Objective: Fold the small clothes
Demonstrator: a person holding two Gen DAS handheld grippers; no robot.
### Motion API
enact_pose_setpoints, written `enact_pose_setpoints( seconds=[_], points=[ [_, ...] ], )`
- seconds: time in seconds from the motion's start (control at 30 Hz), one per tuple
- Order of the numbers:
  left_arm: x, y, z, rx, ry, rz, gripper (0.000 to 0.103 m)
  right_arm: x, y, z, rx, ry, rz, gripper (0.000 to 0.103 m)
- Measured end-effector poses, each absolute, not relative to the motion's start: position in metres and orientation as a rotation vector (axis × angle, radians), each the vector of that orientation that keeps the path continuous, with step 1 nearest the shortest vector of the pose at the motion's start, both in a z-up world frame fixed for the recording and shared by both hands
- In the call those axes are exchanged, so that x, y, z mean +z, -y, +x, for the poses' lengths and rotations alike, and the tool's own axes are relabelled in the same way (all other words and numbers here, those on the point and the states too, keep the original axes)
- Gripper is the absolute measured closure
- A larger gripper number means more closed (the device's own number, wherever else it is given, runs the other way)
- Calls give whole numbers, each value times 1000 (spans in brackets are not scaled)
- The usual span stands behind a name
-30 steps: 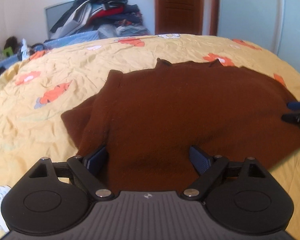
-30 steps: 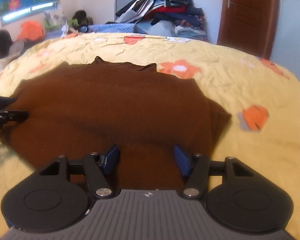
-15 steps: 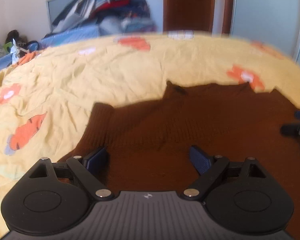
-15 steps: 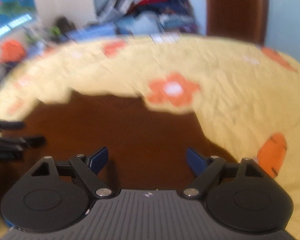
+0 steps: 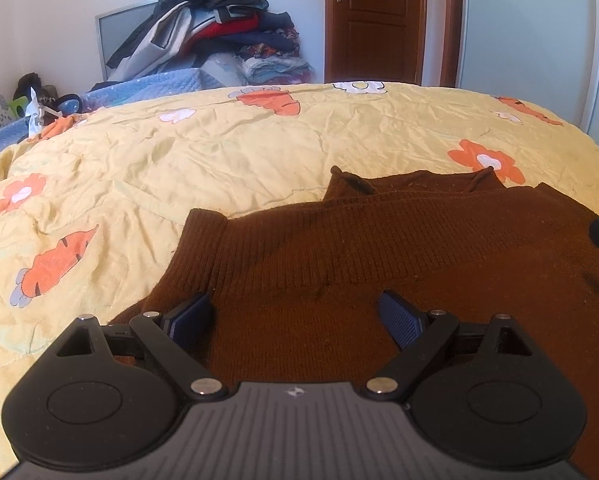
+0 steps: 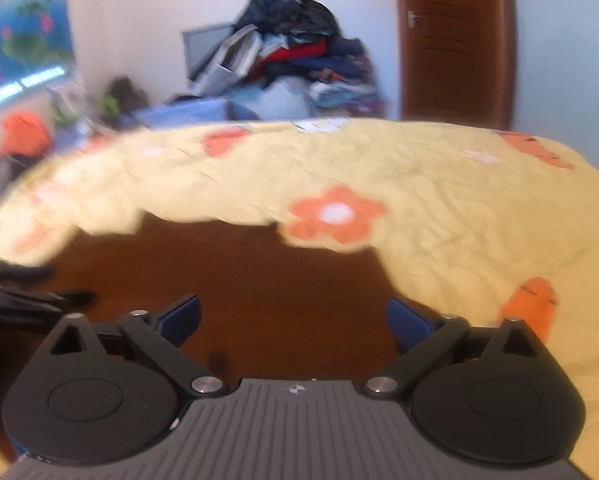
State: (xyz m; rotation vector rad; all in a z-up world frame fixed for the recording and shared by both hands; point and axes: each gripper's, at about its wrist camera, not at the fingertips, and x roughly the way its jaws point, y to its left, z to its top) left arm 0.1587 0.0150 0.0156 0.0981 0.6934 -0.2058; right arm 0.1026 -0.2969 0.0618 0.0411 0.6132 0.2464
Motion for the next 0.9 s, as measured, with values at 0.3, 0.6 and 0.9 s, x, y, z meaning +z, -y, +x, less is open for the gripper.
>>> enact_pose_setpoints(
  seconds=[0.3,0.6,0.9],
  points=[
    [15,-16,158,-205,-688,91,11,26,286,114,238,-675,-60,0],
    [23,-20,147,-122,-679,85,10,25,288,111,236,-671,-45,0],
    [43,-113,20,130,-649,-420,10,25,289,110,239,-668,-35,0]
  ],
)
